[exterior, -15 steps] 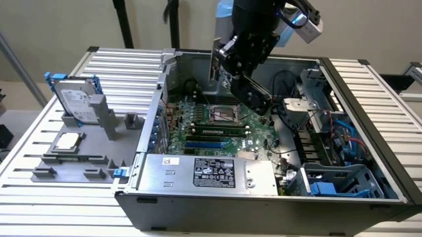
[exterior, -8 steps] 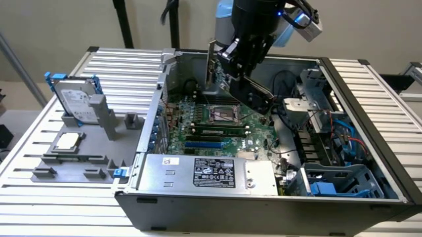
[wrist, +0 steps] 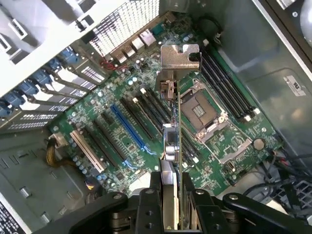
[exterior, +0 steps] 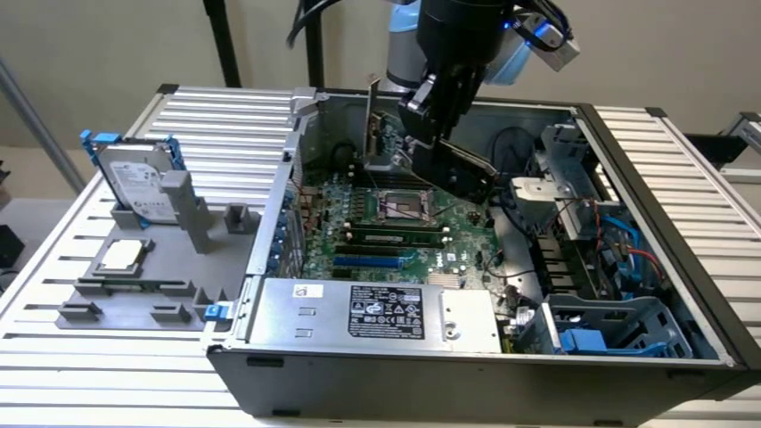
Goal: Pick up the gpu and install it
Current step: 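Insert the gpu into the slot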
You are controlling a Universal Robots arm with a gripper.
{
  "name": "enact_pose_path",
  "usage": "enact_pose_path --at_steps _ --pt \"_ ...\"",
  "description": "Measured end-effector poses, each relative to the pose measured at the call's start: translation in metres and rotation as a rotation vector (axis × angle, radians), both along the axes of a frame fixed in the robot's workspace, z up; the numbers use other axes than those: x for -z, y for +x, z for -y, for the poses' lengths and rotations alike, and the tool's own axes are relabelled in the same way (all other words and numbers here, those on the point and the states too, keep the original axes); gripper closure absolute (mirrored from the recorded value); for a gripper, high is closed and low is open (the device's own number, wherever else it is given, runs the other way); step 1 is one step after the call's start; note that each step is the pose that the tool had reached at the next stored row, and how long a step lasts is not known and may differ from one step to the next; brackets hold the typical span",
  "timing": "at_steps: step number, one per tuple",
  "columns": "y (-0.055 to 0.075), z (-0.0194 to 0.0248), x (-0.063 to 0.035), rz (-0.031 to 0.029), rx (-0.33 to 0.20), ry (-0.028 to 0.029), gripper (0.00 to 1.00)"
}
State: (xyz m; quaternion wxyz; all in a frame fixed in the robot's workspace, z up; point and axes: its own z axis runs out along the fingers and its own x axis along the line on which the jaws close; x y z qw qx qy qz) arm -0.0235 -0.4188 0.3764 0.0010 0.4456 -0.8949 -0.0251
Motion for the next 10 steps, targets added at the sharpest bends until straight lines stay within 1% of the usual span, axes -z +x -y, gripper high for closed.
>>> enact_pose_path --at_steps 10 --pt "0.0 0.0 0.003 0.0 -0.182 0.0 0.72"
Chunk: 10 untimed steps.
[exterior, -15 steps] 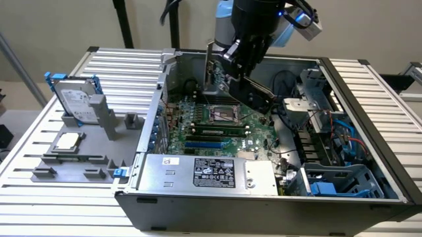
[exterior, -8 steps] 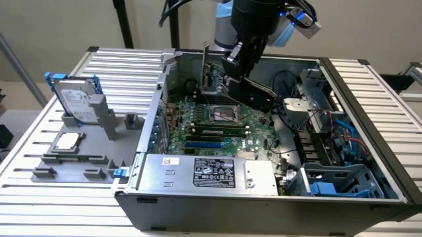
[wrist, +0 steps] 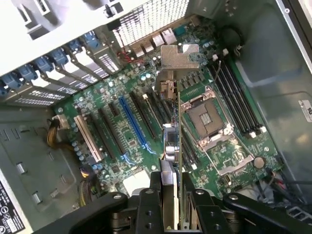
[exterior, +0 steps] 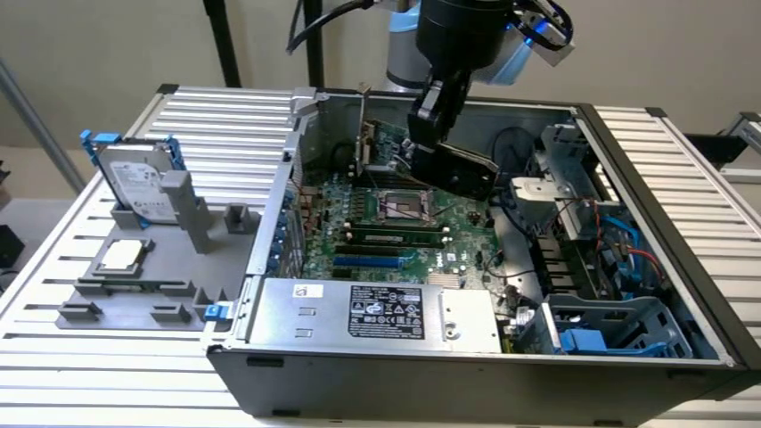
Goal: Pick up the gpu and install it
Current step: 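Insert the gpu into the slot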
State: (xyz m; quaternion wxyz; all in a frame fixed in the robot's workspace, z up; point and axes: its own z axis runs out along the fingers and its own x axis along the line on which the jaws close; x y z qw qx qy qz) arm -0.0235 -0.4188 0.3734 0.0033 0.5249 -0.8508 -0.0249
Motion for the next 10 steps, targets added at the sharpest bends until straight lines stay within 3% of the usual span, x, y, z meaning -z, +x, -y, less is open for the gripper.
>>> enact_pose_path --at_steps 10 --pt "0.0 0.0 0.0032 0.0 -0.182 0.0 0.72"
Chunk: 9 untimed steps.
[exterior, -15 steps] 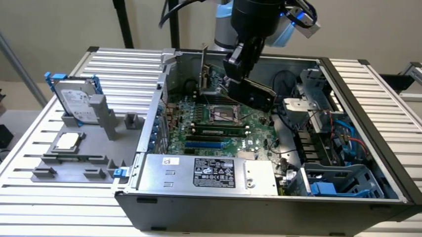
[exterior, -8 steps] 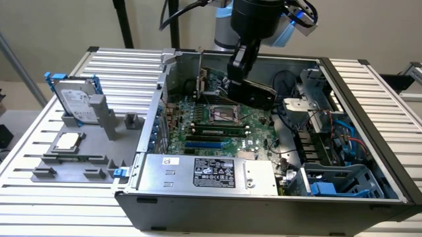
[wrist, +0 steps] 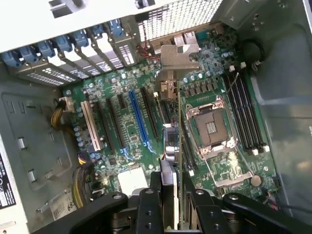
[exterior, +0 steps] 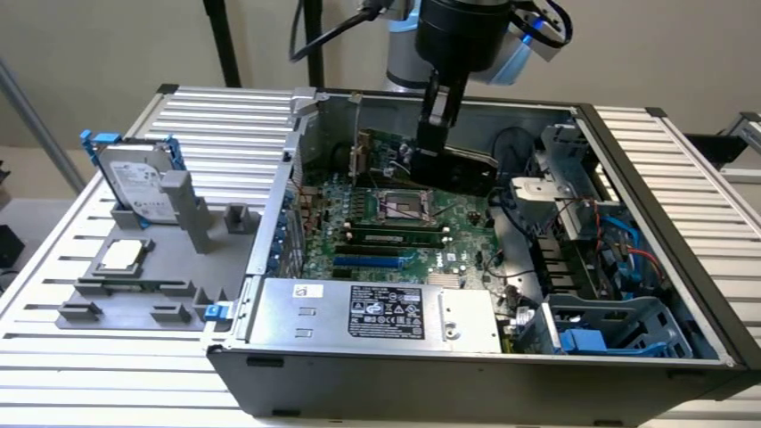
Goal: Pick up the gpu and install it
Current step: 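Insert the gpu into the slot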
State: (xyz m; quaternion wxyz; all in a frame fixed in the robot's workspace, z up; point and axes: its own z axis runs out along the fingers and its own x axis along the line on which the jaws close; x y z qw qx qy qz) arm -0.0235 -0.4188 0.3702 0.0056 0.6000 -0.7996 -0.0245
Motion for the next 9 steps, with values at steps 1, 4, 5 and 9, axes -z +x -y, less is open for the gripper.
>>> enact_pose_path --at_steps 1,4,5,9 --pt "0.0 0.0 0.0003 0.0 -0.018 0.0 0.72" --pt "0.0 0.0 0.0013 0.0 -0.072 0.0 0.72" --pt "0.0 0.0 0.0017 0.0 -0.092 0.0 0.72" --pt "0.0 0.0 0.0032 0.0 -0.163 0.0 0.72"
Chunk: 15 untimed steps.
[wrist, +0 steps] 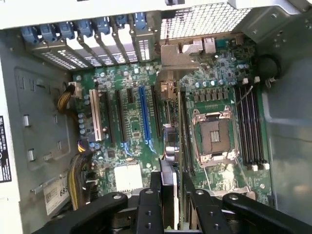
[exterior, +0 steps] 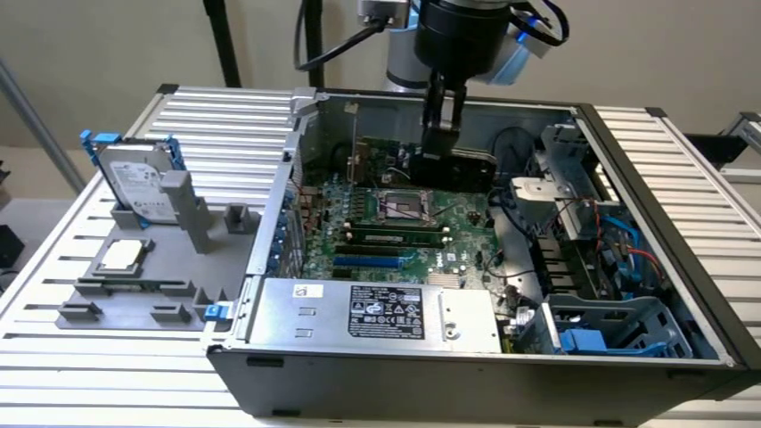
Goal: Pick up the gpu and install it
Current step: 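Insert the gpu into the slot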
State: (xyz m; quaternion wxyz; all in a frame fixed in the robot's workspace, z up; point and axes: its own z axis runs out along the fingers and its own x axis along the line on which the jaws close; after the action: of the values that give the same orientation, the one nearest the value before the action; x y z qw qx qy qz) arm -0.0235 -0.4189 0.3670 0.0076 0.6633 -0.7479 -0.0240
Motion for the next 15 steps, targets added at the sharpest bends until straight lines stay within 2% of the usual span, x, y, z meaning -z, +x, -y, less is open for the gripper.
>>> enact_pose_path --at_steps 3,6,10,12,15 --pt "0.0 0.0 0.0018 0.0002 -0.054 0.0 0.72" --pt "0.0 0.0002 0.0047 0.0048 -0.103 0.0001 0.72" --pt "-0.003 0.0041 0.0093 0.0082 -0.121 0.0032 0.72" --pt "-0.009 0.0055 0.0115 0.0145 -0.121 0.0033 0.72" --pt "-0.02 0.0077 0.0141 0.0299 -0.121 0.0028 0.72"
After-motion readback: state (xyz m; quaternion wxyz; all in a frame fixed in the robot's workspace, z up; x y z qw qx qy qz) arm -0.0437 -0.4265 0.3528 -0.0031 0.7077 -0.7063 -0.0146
